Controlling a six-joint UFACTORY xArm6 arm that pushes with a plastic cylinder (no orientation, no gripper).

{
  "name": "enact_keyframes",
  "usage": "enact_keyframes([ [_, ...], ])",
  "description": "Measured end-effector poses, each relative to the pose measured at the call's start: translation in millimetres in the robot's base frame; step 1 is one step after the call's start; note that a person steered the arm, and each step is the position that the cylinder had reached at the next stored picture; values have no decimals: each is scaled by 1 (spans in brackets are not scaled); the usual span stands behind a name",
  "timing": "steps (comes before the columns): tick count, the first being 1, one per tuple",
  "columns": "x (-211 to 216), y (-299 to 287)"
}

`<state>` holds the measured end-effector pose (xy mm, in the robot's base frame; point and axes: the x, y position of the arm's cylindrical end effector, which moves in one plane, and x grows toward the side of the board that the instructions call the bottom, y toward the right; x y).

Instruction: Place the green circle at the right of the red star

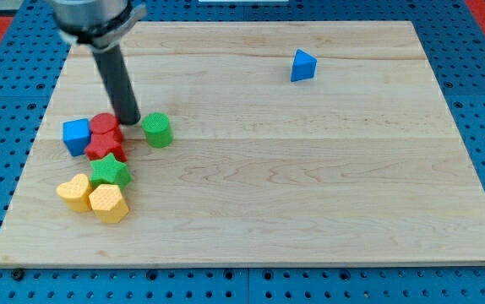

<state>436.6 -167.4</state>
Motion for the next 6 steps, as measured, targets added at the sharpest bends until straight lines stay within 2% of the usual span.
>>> enact_keyframes([
  [1,-9,-9],
  [2,-64,-55],
  [3,-93,-6],
  [4,-54,27],
  [5,-37,70],
  [6,-25,87],
])
